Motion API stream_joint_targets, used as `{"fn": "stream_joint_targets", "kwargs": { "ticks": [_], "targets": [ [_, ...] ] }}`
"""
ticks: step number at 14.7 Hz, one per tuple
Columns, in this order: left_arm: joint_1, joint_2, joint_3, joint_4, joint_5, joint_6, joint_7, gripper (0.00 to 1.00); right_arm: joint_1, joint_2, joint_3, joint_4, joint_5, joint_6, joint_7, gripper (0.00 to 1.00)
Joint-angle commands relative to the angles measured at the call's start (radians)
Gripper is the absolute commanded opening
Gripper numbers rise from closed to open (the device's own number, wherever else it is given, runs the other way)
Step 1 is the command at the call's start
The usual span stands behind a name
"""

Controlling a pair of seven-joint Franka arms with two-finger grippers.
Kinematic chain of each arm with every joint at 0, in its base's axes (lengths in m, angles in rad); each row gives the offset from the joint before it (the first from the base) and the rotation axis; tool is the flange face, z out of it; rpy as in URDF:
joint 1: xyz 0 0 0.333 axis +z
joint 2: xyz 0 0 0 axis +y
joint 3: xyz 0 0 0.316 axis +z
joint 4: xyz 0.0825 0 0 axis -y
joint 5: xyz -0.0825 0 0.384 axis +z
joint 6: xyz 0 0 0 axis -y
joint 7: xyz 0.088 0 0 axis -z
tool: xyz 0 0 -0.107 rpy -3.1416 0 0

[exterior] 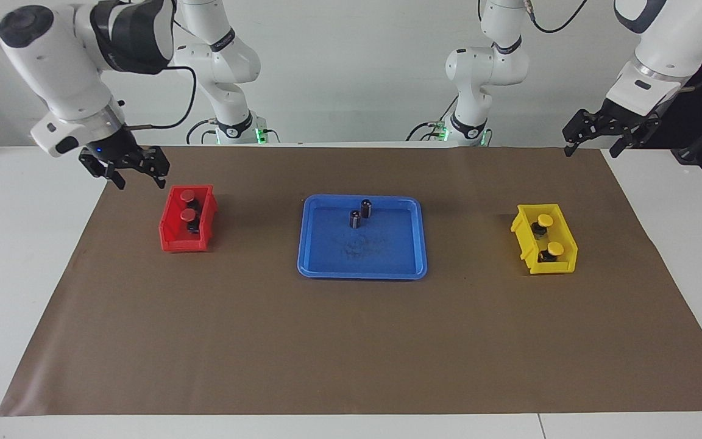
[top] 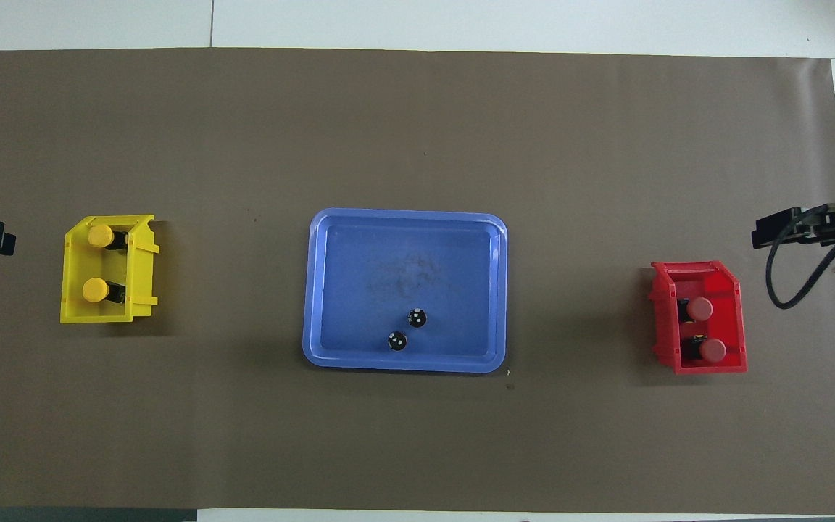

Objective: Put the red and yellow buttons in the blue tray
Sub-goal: 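Reach the right gripper into the red bin and grasp a red button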

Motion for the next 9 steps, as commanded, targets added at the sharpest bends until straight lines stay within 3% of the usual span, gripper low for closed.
{"fn": "stream_joint_targets", "kwargs": {
  "ticks": [1, 6, 9],
  "targets": [
    [0.003, -0.039, -0.003, -0.051, 0.021, 0.035, -0.006, 1.00, 0.004, -0.053, 0.001, -0.203, 0.005, 0.134, -0.005, 0.82],
    [0.004, -0.046, -0.003, -0.069, 0.021, 0.041, -0.009, 1.00, -0.012, -0.040, 0.001, -0.352, 0.009, 0.289, 0.003, 0.77],
    [0.004, -0.060, -0.003, -0.095, 0.021, 0.061, -0.010, 1.00, -0.012, -0.048, 0.001, -0.392, 0.009, 0.312, 0.003, 0.70]
  ]
}}
